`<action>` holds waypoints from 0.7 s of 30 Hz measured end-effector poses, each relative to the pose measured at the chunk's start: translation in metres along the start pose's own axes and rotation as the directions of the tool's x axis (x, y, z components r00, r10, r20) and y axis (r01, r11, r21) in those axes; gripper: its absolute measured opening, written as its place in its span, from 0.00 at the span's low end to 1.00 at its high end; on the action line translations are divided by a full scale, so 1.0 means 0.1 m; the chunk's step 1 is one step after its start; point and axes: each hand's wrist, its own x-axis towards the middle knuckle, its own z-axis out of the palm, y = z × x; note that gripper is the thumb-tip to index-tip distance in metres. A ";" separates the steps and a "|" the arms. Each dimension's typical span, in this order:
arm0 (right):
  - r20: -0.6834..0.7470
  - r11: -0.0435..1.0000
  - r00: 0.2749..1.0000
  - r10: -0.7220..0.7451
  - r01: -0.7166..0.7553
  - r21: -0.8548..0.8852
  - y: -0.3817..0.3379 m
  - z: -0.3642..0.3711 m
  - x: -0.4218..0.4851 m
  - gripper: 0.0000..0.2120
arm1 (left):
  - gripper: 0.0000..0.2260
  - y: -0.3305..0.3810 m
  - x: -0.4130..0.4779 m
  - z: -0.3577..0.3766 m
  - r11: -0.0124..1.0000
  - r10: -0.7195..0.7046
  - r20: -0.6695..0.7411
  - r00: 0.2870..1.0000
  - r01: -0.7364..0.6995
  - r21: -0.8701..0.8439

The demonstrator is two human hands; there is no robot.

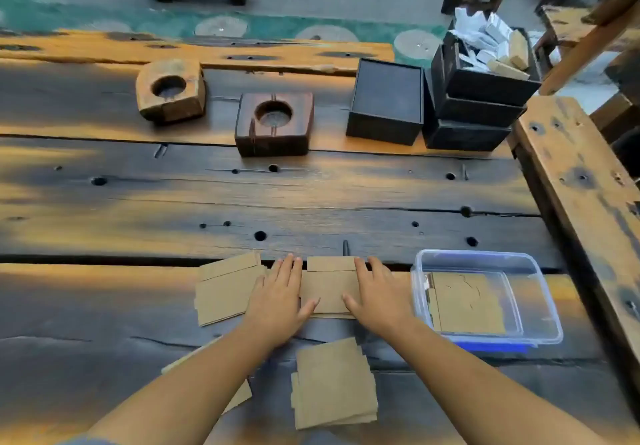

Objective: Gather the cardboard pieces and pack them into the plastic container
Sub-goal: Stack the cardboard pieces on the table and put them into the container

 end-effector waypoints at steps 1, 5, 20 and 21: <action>0.030 0.999 0.999 0.018 -0.019 0.030 0.04 0.04 0.03 0.37 | 0.40 0.02 0.04 0.05 1.000 -0.018 0.047 0.999 0.019 -0.013; 0.077 0.987 0.991 0.108 -0.116 0.108 0.11 0.18 0.08 0.35 | 0.40 0.07 0.13 0.25 0.996 -0.074 0.068 0.995 0.077 -0.034; 0.151 0.955 0.957 0.246 -0.266 0.134 0.18 0.38 0.24 0.21 | 0.28 0.30 0.50 0.30 0.957 -0.208 0.253 0.945 0.250 -0.145; 0.161 0.952 0.955 0.248 -0.271 0.144 0.18 0.38 0.25 0.21 | 0.27 0.31 0.52 0.30 0.952 -0.220 0.259 0.941 0.265 -0.156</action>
